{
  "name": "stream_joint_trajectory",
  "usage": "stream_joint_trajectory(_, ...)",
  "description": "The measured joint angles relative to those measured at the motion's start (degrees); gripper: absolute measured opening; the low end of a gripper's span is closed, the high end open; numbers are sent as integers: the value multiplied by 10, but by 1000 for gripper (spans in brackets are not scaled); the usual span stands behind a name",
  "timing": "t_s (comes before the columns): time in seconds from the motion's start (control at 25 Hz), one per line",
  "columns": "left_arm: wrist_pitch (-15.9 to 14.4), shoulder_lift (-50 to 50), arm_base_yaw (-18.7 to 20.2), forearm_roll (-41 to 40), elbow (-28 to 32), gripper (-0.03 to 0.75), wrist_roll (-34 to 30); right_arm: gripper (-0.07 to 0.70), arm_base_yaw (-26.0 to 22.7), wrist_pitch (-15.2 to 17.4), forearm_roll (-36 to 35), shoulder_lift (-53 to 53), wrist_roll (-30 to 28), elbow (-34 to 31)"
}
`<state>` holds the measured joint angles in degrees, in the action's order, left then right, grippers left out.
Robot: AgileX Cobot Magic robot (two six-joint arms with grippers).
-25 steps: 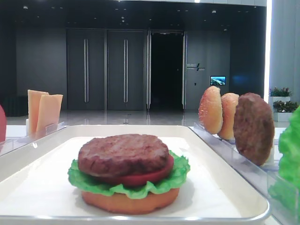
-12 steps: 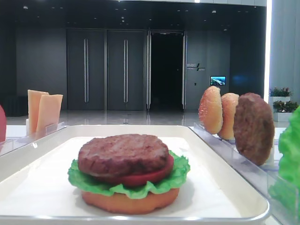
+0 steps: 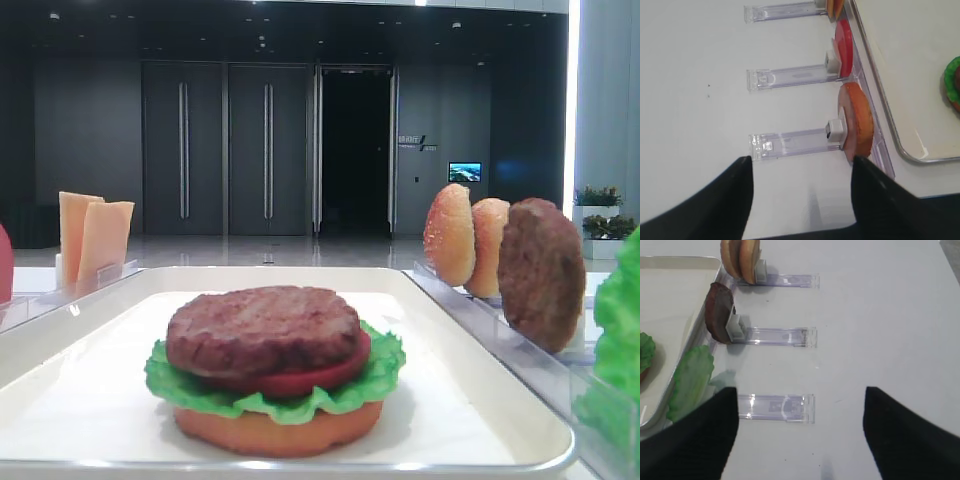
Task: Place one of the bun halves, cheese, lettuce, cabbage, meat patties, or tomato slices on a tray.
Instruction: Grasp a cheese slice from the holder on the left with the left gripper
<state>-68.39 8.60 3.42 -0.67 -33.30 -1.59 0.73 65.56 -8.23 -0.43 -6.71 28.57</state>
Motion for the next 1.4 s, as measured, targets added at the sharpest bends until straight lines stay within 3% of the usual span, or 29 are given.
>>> stream_joint_trajectory(0.76, -30, 203, 0, 1, -74, 465, 36, 524, 0, 0, 0, 0, 0, 0)
stream_joint_trajectory(1.4, -31, 350, 0, 1, -156, 465, 64, 524, 0, 0, 0, 0, 0, 0)
